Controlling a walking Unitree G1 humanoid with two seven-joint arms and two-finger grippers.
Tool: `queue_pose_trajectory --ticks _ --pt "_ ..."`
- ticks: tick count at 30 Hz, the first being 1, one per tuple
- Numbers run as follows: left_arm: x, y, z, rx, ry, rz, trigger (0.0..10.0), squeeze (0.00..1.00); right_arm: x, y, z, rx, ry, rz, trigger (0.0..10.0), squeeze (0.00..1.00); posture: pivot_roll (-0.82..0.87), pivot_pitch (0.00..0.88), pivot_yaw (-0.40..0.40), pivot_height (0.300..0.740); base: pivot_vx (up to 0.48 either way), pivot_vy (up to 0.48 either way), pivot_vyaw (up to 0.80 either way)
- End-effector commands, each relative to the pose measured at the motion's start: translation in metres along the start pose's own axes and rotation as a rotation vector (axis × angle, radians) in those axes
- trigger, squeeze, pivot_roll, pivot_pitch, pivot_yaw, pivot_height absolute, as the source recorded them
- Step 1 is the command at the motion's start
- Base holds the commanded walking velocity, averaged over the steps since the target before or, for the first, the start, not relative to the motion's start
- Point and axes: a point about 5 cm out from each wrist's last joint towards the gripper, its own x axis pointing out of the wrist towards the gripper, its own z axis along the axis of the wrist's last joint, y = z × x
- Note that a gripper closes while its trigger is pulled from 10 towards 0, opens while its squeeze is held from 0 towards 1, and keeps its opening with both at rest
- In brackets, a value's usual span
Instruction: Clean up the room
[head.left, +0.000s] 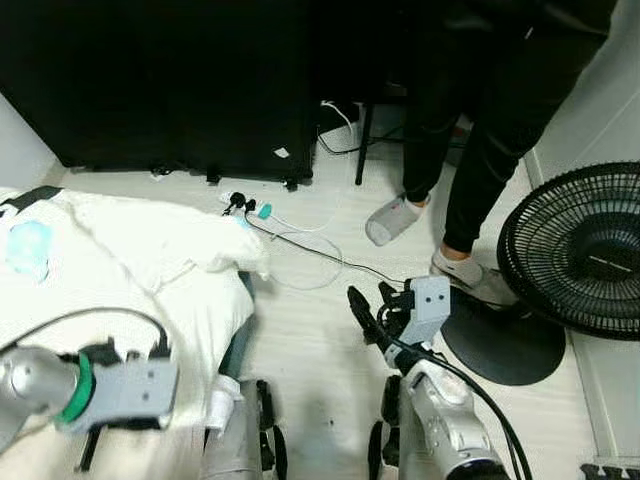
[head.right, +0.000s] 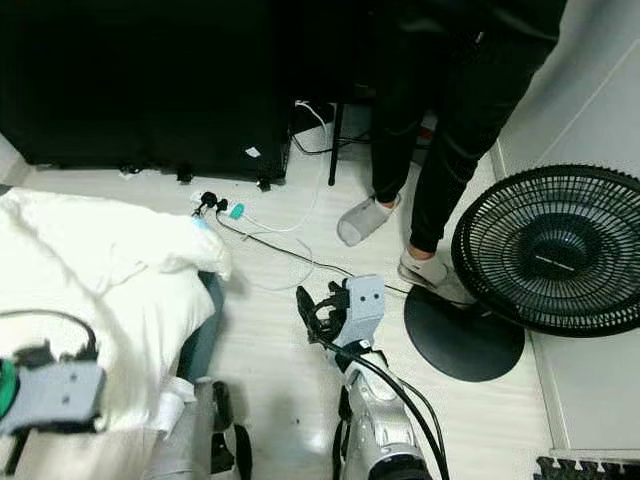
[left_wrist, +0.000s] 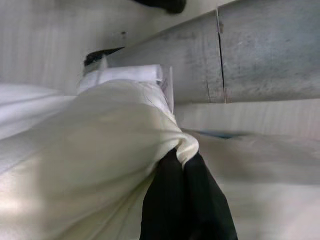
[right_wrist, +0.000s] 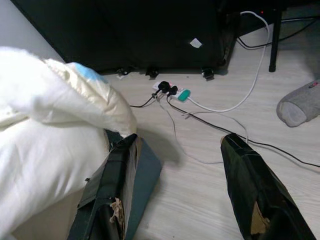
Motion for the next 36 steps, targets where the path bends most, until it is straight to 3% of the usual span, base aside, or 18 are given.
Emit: queue_pose_trajectory --ticks 1,4,5,6,7,9,10,16,20,21,22,25,26,30,32,34,35,36 --pt "0.02 -0.029 -0.006 -0.032 0.005 -0.164 0.0 0.0 -0.004 0.001 -0.009 0.01 0.033 -0.003 10.0 0.0 0.09 0.21 0.077 0.615 0.0 0.0 0.0" --pt "0.029 -0.032 -0.009 -0.028 0.031 -0.136 0.0 0.0 -0.005 0.001 -0.009 0.008 0.034 -0.004 10.0 0.0 0.09 0.212 0.076 0.615 0.0 0.0 0.0" --pt "0.032 -0.03 -0.006 -0.032 0.025 -0.104 10.0 0.0 -0.005 0.0 -0.009 0.007 0.034 -0.006 10.0 0.0 0.09 0.213 0.073 0.615 0.0 0.0 0.0" --pt "0.035 -0.024 -0.002 -0.054 0.006 -0.057 10.0 0.0 -0.005 -0.001 -0.009 0.006 0.034 -0.007 10.0 0.0 0.09 0.213 0.071 0.615 0.0 0.0 0.0" --pt "0.036 -0.02 0.001 -0.069 -0.016 -0.03 10.0 0.86 -0.005 -0.001 -0.008 0.005 0.034 -0.008 10.0 0.0 0.09 0.213 0.07 0.615 0.0 0.0 0.0" --pt "0.036 -0.02 0.001 -0.069 -0.016 -0.03 10.0 0.86 -0.005 -0.001 -0.008 0.005 0.034 -0.008 10.0 0.0 0.09 0.213 0.07 0.615 0.0 0.0 0.0" --pt "0.035 -0.018 0.005 -0.083 -0.036 -0.015 10.0 1.0 -0.005 -0.001 -0.008 0.004 0.035 -0.009 10.0 0.0 0.09 0.213 0.07 0.615 0.0 0.0 0.0" --pt "0.008 -0.019 0.018 -0.115 -0.146 -0.061 10.0 1.0 -0.004 -0.001 -0.008 0.005 0.032 -0.007 10.0 0.0 0.11 0.213 0.068 0.615 0.0 0.0 0.0" --pt "-0.02 0.009 0.048 -0.221 -0.4 0.101 10.0 1.0 -0.003 0.0 -0.007 0.009 0.023 -0.005 10.0 0.0 0.11 0.21 0.068 0.615 0.0 0.0 0.0" --pt "-0.02 0.009 0.048 -0.221 -0.4 0.101 10.0 1.0 -0.003 0.0 -0.007 0.009 0.023 -0.005 10.0 0.0 0.11 0.21 0.068 0.615 0.0 0.0 0.0" --pt "-0.028 0.019 0.058 -0.242 -0.482 0.156 10.0 0.49 -0.002 0.0 -0.006 0.01 0.017 -0.007 10.0 0.0 0.12 0.208 0.066 0.615 0.0 0.0 0.0" --pt "-0.035 0.029 0.067 -0.256 -0.542 0.202 10.0 0.49 -0.001 0.0 -0.005 0.01 0.013 -0.007 10.0 0.0 0.12 0.208 0.066 0.615 0.0 0.0 0.0" --pt "-0.044 0.042 0.082 -0.249 -0.635 0.282 10.0 0.0 0.0 0.001 -0.003 0.011 0.006 -0.005 10.0 0.0 0.11 0.204 0.06 0.615 0.0 0.0 0.0" --pt "-0.055 0.065 0.108 -0.255 -0.783 0.443 10.0 0.0 0.001 0.001 -0.001 0.011 -0.001 -0.002 10.0 0.0 0.11 0.203 0.057 0.615 0.0 0.0 0.0" --pt "-0.055 0.065 0.108 -0.255 -0.783 0.443 10.0 0.0 0.001 0.001 -0.001 0.011 -0.001 -0.002 10.0 0.0 0.11 0.203 0.057 0.615 0.0 0.0 0.0" --pt "-0.049 0.099 0.124 -0.313 -0.749 0.737 10.0 0.0 0.001 0.0 0.0 0.01 -0.005 -0.002 10.0 0.0 0.1 0.201 0.061 0.615 0.0 0.0 0.0" --pt "-0.049 0.099 0.124 -0.313 -0.749 0.737 10.0 0.0 0.001 0.0 0.0 0.01 -0.005 -0.002 10.0 0.0 0.1 0.201 0.061 0.615 0.0 0.0 0.0" --pt "-0.046 0.116 0.123 -0.352 -0.668 0.912 10.0 0.0 0.001 0.0 0.001 0.009 -0.006 -0.003 10.0 0.0 0.1 0.201 0.063 0.615 0.0 0.0 0.0"
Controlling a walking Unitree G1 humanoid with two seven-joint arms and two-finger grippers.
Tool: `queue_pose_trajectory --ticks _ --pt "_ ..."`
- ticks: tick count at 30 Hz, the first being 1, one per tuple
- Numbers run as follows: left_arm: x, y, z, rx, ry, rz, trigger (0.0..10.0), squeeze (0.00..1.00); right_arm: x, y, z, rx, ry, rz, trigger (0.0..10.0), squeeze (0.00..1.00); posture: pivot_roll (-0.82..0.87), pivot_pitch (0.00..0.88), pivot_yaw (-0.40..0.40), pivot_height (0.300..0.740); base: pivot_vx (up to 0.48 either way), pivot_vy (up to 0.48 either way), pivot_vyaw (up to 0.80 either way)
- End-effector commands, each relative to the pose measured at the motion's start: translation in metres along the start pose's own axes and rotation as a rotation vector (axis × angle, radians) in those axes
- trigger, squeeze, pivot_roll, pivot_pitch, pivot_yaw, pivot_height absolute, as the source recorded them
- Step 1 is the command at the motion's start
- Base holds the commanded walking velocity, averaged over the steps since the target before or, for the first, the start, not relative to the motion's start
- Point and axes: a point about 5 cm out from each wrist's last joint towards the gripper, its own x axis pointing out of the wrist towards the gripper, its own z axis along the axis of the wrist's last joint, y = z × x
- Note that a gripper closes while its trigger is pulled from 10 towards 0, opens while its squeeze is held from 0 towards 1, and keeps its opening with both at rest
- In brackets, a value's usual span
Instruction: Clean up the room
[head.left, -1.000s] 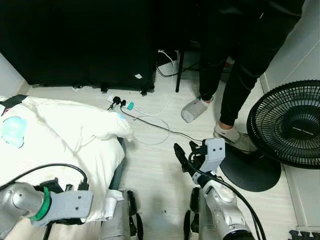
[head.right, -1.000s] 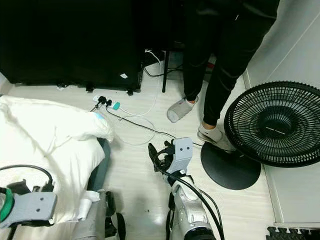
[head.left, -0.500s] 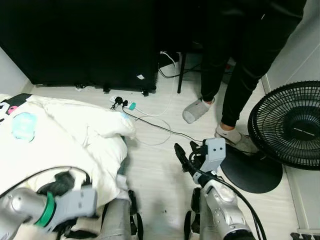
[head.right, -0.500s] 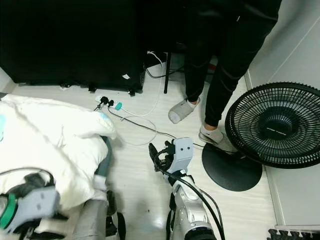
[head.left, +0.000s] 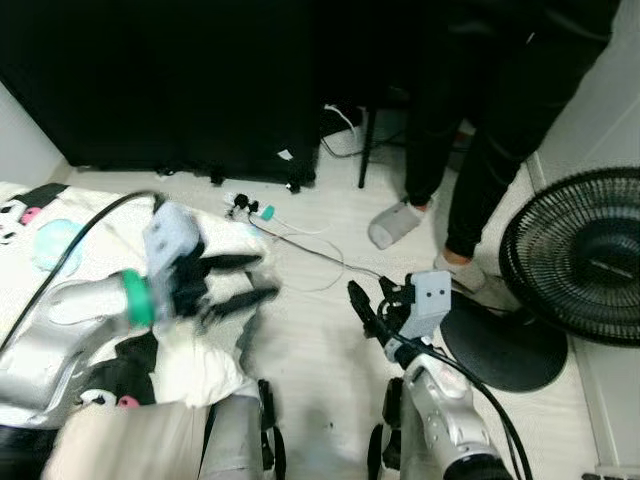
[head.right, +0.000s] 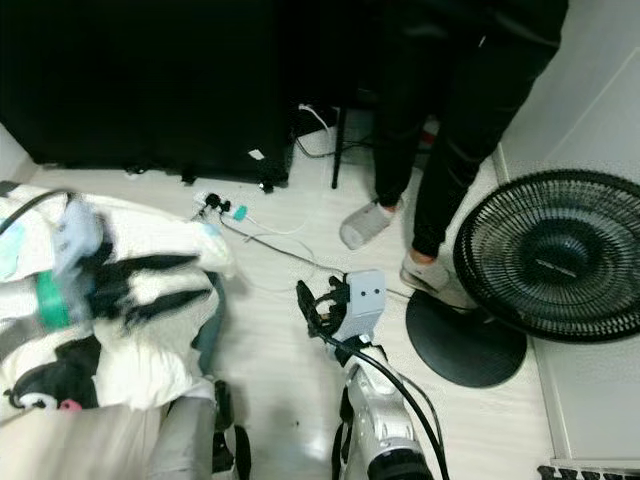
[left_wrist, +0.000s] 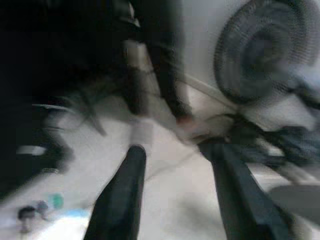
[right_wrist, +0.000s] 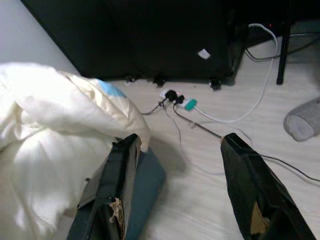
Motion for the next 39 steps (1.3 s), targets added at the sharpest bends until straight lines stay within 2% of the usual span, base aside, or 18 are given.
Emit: queue_pose_trajectory --ticks 1,3,4,6,7,8,9,11,13,14,16,19,21,22,23,24,31,39 --pt "0.011 0.024 -0.022 0.102 0.159 0.348 10.0 0.0 -0.004 0.001 -0.007 0.014 0.022 -0.005 10.0 0.0 0.09 0.201 0.064 0.615 0.0 0.0 0.0" --pt "0.011 0.024 -0.022 0.102 0.159 0.348 10.0 0.0 -0.004 0.001 -0.007 0.014 0.022 -0.005 10.0 0.0 0.09 0.201 0.064 0.615 0.0 0.0 0.0" --pt "0.01 0.038 -0.028 0.182 0.221 0.5 10.0 0.0 -0.004 0.002 -0.008 0.018 0.02 -0.006 10.0 0.0 0.09 0.201 0.064 0.615 0.0 0.0 0.0" --pt "0.01 0.038 -0.028 0.182 0.221 0.5 10.0 0.0 -0.004 0.002 -0.008 0.018 0.02 -0.006 10.0 0.0 0.09 0.201 0.064 0.615 0.0 0.0 0.0" --pt "0.003 0.054 -0.034 0.226 0.274 0.619 10.0 0.0 -0.005 0.004 -0.009 0.021 0.021 -0.006 10.0 0.0 0.09 0.201 0.063 0.615 0.0 0.0 0.0" --pt "0.003 0.054 -0.034 0.226 0.274 0.619 10.0 0.0 -0.005 0.004 -0.009 0.021 0.021 -0.006 10.0 0.0 0.09 0.201 0.063 0.615 0.0 0.0 0.0" --pt "-0.007 0.074 -0.039 0.282 0.335 0.725 10.0 0.0 -0.005 0.006 -0.01 0.024 0.025 -0.001 10.0 0.0 0.1 0.2 0.06 0.615 0.0 0.0 0.0" --pt "-0.015 0.09 -0.044 0.324 0.389 0.779 10.0 0.0 -0.004 0.007 -0.011 0.026 0.028 0.004 10.0 0.0 0.11 0.198 0.059 0.615 0.0 0.0 0.0" --pt "-0.015 0.09 -0.044 0.324 0.389 0.779 10.0 0.0 -0.004 0.007 -0.011 0.026 0.028 0.004 10.0 0.0 0.11 0.198 0.059 0.615 0.0 0.0 0.0" --pt "-0.023 0.106 -0.047 0.364 0.434 0.833 10.0 0.0 -0.003 0.009 -0.012 0.026 0.03 0.01 10.0 0.0 0.11 0.197 0.059 0.615 0.0 0.0 0.0" --pt "-0.023 0.106 -0.047 0.364 0.434 0.833 10.0 0.0 -0.003 0.009 -0.012 0.026 0.03 0.01 10.0 0.0 0.11 0.197 0.059 0.615 0.0 0.0 0.0" --pt "-0.036 0.127 -0.054 0.434 0.537 0.907 10.0 0.0 0.0 0.011 -0.012 0.028 0.031 0.02 10.0 0.0 0.11 0.196 0.065 0.615 0.0 0.0 0.0" --pt "-0.036 0.127 -0.054 0.434 0.537 0.907 10.0 0.0 0.0 0.011 -0.012 0.028 0.031 0.02 10.0 0.0 0.11 0.196 0.065 0.615 0.0 0.0 0.0" --pt "-0.043 0.127 -0.071 0.383 0.633 0.892 10.0 0.0 -0.001 0.013 -0.012 0.031 0.03 0.021 10.0 0.0 0.11 0.196 0.071 0.615 0.0 0.0 0.0" --pt "-0.043 0.127 -0.071 0.383 0.633 0.892 10.0 0.0 -0.001 0.013 -0.012 0.031 0.03 0.021 10.0 0.0 0.11 0.196 0.071 0.615 0.0 0.0 0.0" --pt "-0.048 0.121 -0.092 0.28 0.725 0.87 10.0 0.0 -0.002 0.013 -0.014 0.033 0.032 0.02 10.0 0.0 0.11 0.196 0.073 0.615 0.0 0.0 0.0" --pt "-0.065 0.102 -0.136 0.096 0.885 0.905 10.0 0.0 -0.005 0.014 -0.016 0.035 0.036 0.015 10.0 0.0 0.1 0.192 0.071 0.615 0.0 0.0 0.0" --pt "-0.087 0.107 -0.143 0.108 0.896 1.109 10.0 0.0 -0.004 0.009 -0.014 0.026 0.034 0.01 10.0 0.0 0.11 0.187 0.066 0.615 0.0 0.0 0.0"
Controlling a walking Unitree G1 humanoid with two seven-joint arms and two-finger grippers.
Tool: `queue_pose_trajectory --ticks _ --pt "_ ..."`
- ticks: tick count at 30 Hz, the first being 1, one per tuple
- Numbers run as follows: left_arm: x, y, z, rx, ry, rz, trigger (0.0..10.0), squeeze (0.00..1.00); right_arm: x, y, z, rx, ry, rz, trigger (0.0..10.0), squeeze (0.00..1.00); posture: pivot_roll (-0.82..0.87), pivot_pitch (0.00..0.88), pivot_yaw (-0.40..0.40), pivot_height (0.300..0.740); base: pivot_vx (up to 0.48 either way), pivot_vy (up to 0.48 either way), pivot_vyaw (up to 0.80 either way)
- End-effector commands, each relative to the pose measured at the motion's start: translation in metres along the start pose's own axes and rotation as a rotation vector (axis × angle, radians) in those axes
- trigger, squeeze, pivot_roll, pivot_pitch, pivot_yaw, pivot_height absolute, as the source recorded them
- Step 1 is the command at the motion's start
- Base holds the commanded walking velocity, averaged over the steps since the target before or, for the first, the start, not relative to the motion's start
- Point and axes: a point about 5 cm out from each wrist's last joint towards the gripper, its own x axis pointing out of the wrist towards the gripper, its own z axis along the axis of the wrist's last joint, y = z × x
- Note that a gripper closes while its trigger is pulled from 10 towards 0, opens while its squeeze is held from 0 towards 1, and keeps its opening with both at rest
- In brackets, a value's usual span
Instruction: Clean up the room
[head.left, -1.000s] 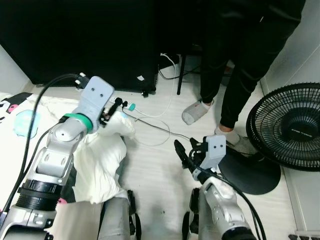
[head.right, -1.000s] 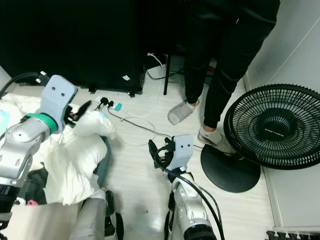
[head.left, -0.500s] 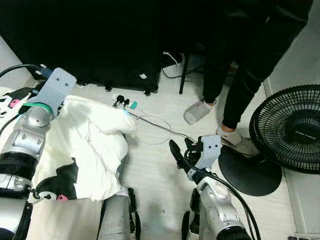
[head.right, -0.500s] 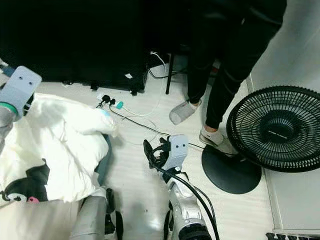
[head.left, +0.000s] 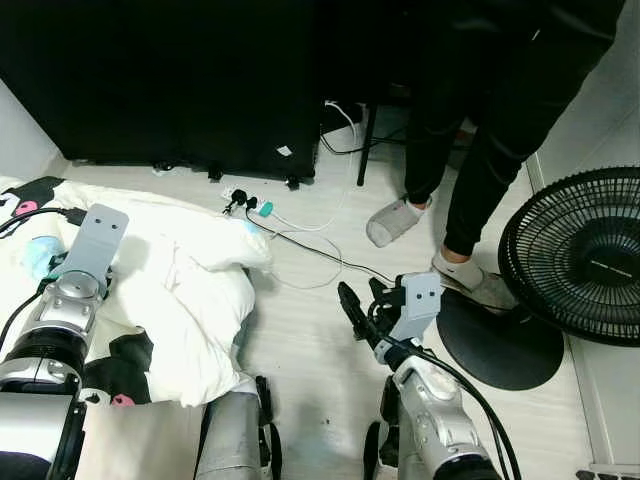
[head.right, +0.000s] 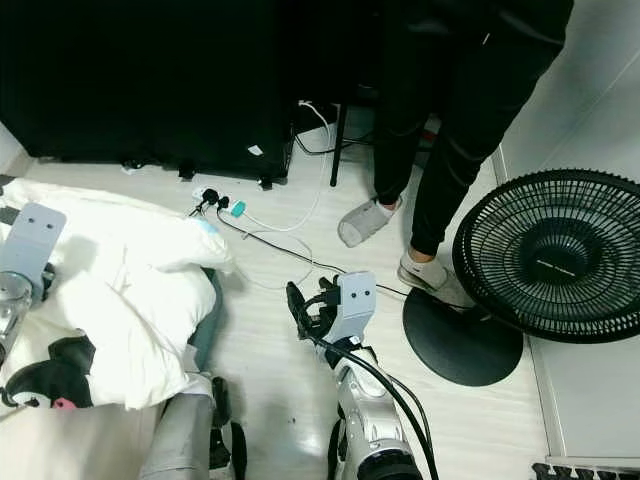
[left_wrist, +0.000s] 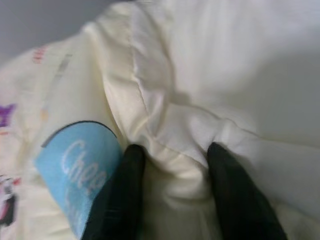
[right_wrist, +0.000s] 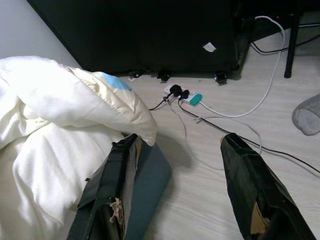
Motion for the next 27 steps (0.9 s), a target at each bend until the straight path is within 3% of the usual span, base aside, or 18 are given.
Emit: queue_pose_trajectory --ticks 1,2,12,13,14,17,18,21,24,27 --pt "0.002 0.011 -0.012 -0.011 0.032 0.063 2.8 0.0 -0.005 -0.001 -0.008 0.004 0.027 -0.006 10.0 0.0 0.11 0.187 0.065 0.615 0.0 0.0 0.0" --pt "0.002 0.013 -0.01 -0.016 0.016 0.068 0.0 0.0 -0.005 -0.001 -0.008 0.003 0.028 -0.005 10.0 0.0 0.11 0.185 0.066 0.615 0.0 0.0 0.0" --pt "0.003 0.02 -0.007 -0.013 -0.026 0.058 0.0 0.0 -0.004 0.001 -0.009 0.006 0.029 -0.001 10.0 0.0 0.11 0.184 0.072 0.615 0.0 0.0 0.0" --pt "0.003 0.021 -0.005 0.055 -0.062 0.014 0.0 0.0 -0.004 0.001 -0.009 0.005 0.029 -0.002 10.0 0.0 0.1 0.188 0.071 0.615 0.0 0.0 0.0" --pt "0.003 0.021 -0.005 0.055 -0.062 0.014 0.0 0.0 -0.004 0.001 -0.009 0.005 0.029 -0.002 10.0 0.0 0.1 0.188 0.071 0.615 0.0 0.0 0.0" --pt "0.003 0.031 -0.003 0.289 -0.151 -0.127 0.0 0.0 -0.007 -0.002 -0.01 0.003 0.033 -0.008 10.0 0.0 0.12 0.194 0.073 0.615 0.0 0.0 0.0" --pt "0.003 0.036 -0.002 0.326 -0.161 -0.147 0.0 0.0 -0.008 -0.003 -0.01 0.003 0.035 -0.01 10.0 0.0 0.12 0.194 0.073 0.615 0.0 0.0 0.0" --pt "0.003 0.041 -0.001 0.346 -0.164 -0.169 0.0 0.0 -0.008 -0.004 -0.011 0.002 0.037 -0.011 10.0 0.0 0.12 0.194 0.073 0.615 0.0 0.0 0.0" --pt "-0.001 0.044 0.006 0.419 -0.189 -0.319 0.0 0.0 -0.007 -0.003 -0.011 0.004 0.037 -0.009 10.0 0.0 0.13 0.196 0.075 0.615 0.0 0.0 0.0" --pt "-0.002 0.044 0.008 0.441 -0.196 -0.363 0.0 0.0 -0.006 -0.002 -0.01 0.004 0.036 -0.008 10.0 0.0 0.13 0.197 0.075 0.615 0.0 0.0 0.0"
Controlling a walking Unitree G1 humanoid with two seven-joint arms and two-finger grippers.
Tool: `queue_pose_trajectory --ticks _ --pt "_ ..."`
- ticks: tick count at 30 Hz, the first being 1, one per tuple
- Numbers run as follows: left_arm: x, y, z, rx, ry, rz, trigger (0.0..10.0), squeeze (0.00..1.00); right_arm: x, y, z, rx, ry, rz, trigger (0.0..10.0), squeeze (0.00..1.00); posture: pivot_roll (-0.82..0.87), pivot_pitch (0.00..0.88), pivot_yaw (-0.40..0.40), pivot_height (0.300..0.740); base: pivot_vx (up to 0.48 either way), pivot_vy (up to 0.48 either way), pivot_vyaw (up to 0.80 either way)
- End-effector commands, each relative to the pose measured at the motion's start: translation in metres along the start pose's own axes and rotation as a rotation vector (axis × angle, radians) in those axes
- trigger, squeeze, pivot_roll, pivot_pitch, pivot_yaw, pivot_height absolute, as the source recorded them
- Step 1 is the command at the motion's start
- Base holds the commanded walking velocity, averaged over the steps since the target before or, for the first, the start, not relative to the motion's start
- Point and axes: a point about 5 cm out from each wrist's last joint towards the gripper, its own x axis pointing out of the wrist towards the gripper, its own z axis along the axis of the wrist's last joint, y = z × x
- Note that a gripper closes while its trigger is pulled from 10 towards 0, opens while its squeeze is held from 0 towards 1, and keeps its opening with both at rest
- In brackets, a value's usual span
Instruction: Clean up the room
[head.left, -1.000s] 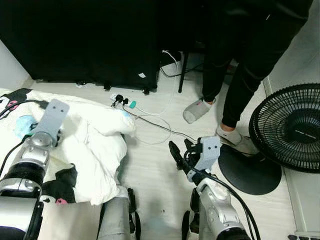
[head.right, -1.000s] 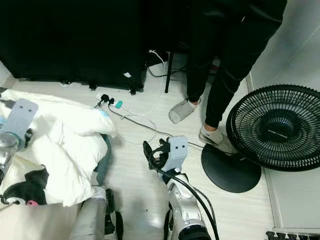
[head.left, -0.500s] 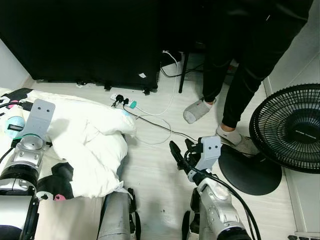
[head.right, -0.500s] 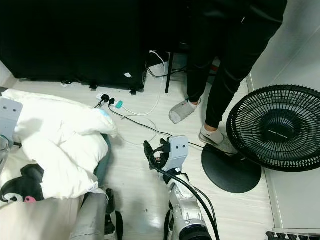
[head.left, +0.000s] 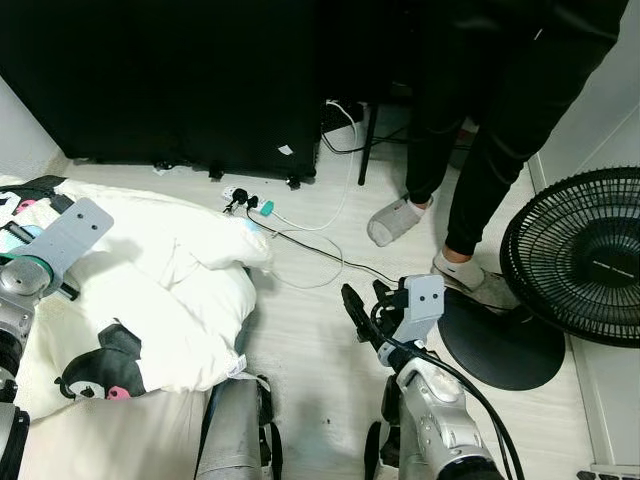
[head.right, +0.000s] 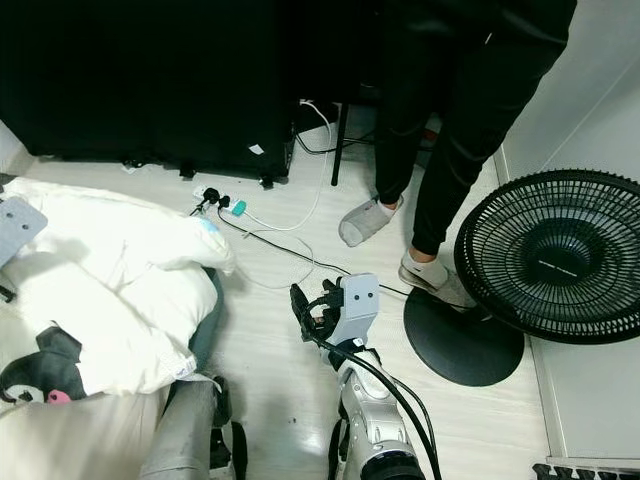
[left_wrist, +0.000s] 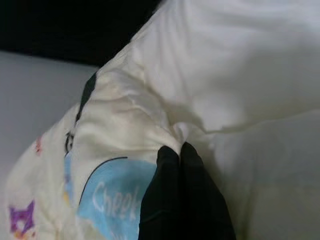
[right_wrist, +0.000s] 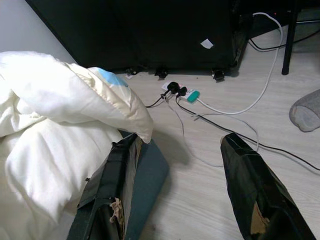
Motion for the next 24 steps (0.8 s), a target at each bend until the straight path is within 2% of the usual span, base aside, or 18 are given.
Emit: queue_pose_trajectory --ticks 1,2,3,6,7,9,10,11,12,13,15,16,17,18,19,21,23,24 --pt "-0.006 -0.002 -0.002 0.092 -0.018 -0.157 0.0 0.0 -0.004 0.0 -0.008 0.009 0.029 -0.001 10.0 0.0 0.13 0.199 0.073 0.615 0.0 0.0 0.0" --pt "-0.006 -0.002 -0.002 0.092 -0.018 -0.157 0.0 0.0 -0.004 0.0 -0.008 0.009 0.029 -0.001 10.0 0.0 0.13 0.199 0.073 0.615 0.0 0.0 0.0" --pt "-0.011 0.0 0.003 0.158 -0.055 -0.258 0.0 0.0 -0.004 0.001 -0.009 0.01 0.03 0.0 10.0 0.0 0.13 0.199 0.073 0.615 0.0 0.0 0.0" --pt "-0.011 0.0 0.003 0.158 -0.055 -0.258 0.0 0.0 -0.004 0.001 -0.009 0.01 0.03 0.0 10.0 0.0 0.13 0.199 0.073 0.615 0.0 0.0 0.0" --pt "-0.018 0.0 0.008 0.246 -0.097 -0.373 0.0 0.0 -0.004 0.001 -0.009 0.011 0.031 0.001 10.0 0.0 0.13 0.201 0.072 0.615 0.0 0.0 0.0" --pt "-0.018 0.0 0.008 0.246 -0.097 -0.373 0.0 0.0 -0.004 0.001 -0.009 0.011 0.031 0.001 10.0 0.0 0.13 0.201 0.072 0.615 0.0 0.0 0.0" --pt "-0.031 0.004 0.011 0.422 -0.133 -0.51 0.0 0.0 -0.005 0.001 -0.01 0.012 0.033 0.002 10.0 0.0 0.13 0.203 0.071 0.615 0.0 0.0 0.0" --pt "-0.031 0.004 0.011 0.422 -0.133 -0.51 0.0 0.0 -0.005 0.001 -0.01 0.012 0.033 0.002 10.0 0.0 0.13 0.203 0.071 0.615 0.0 0.0 0.0" --pt "-0.042 0.008 0.011 0.583 -0.14 -0.615 0.0 0.0 -0.005 0.002 -0.01 0.013 0.035 0.003 10.0 0.0 0.13 0.204 0.071 0.615 0.0 0.0 0.0" --pt "-0.042 0.008 0.011 0.583 -0.14 -0.615 0.0 0.0 -0.005 0.002 -0.01 0.013 0.035 0.003 10.0 0.0 0.13 0.204 0.071 0.615 0.0 0.0 0.0" --pt "-0.057 0.017 0.005 0.835 -0.1 -0.735 0.0 0.0 -0.006 0.002 -0.011 0.015 0.037 0.004 10.0 0.0 0.14 0.205 0.073 0.615 0.0 0.0 0.0" --pt "-0.057 0.017 0.005 0.835 -0.1 -0.735 0.0 0.0 -0.006 0.002 -0.011 0.015 0.037 0.004 10.0 0.0 0.14 0.205 0.073 0.615 0.0 0.0 0.0" --pt "-0.068 0.012 -0.012 0.972 -0.054 -0.854 0.0 0.0 -0.006 0.003 -0.012 0.019 0.04 0.006 10.0 0.0 0.15 0.208 0.076 0.615 0.0 0.0 0.0" --pt "-0.068 0.012 -0.012 0.972 -0.054 -0.854 0.0 0.0 -0.006 0.003 -0.012 0.019 0.04 0.006 10.0 0.0 0.15 0.208 0.076 0.615 0.0 0.0 0.0" --pt "-0.073 0.004 -0.021 1.002 -0.045 -0.93 0.0 0.0 -0.006 0.004 -0.013 0.02 0.043 0.006 10.0 0.0 0.15 0.208 0.078 0.615 0.0 0.0 0.0" --pt "-0.073 0.004 -0.021 1.002 -0.045 -0.93 0.0 0.0 -0.006 0.004 -0.013 0.02 0.043 0.006 10.0 0.0 0.15 0.208 0.078 0.615 0.0 0.0 0.0" --pt "-0.086 -0.02 -0.039 0.999 -0.048 -1.105 0.0 0.0 -0.007 0.004 -0.014 0.022 0.045 0.004 10.0 0.0 0.14 0.211 0.082 0.615 0.0 0.0 0.0" --pt "-0.086 -0.02 -0.039 0.999 -0.048 -1.105 0.0 0.0 -0.007 0.004 -0.014 0.022 0.045 0.004 10.0 0.0 0.14 0.211 0.082 0.615 0.0 0.0 0.0"
